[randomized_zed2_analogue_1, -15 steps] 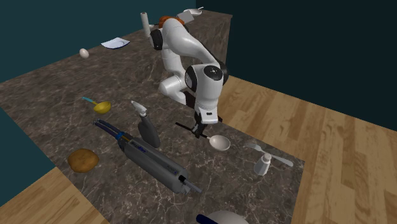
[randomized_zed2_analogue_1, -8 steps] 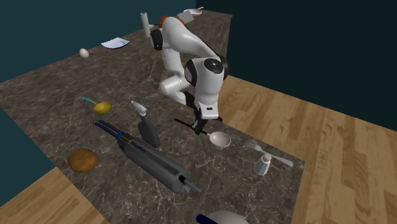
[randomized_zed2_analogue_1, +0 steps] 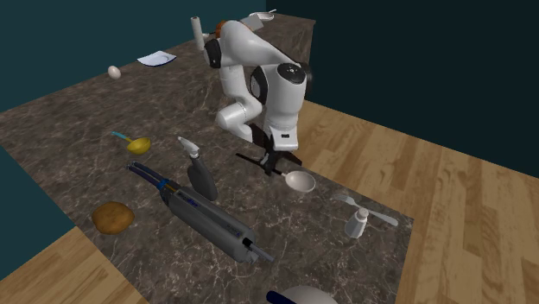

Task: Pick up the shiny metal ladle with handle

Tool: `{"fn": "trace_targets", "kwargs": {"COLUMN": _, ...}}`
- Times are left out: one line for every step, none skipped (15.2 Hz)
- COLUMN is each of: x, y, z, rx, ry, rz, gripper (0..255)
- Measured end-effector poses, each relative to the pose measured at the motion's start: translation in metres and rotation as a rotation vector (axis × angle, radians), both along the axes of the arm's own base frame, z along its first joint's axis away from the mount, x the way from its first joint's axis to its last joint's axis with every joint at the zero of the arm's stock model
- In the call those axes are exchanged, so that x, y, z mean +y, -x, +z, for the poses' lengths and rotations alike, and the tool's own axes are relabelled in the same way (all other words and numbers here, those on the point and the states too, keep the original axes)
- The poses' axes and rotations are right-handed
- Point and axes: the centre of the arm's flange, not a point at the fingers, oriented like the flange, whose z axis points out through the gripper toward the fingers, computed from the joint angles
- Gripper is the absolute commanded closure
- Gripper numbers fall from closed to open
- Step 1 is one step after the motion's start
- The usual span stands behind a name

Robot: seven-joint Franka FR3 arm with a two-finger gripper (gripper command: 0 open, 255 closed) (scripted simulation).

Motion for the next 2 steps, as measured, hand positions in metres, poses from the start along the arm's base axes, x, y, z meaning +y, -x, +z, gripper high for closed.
{"fn": "trace_targets", "kwargs": {"x": 0.0006, "y": 0.0003, "z": 0.004, "rx": 0.0, "ry": 0.0, "rz": 0.0, "gripper": 255}}
{"fn": "trace_targets", "kwargs": {"x": 0.0, "y": 0.0002, "z": 0.0073, "rx": 0.0, "ry": 0.0, "rz": 0.0, "gripper": 255}}
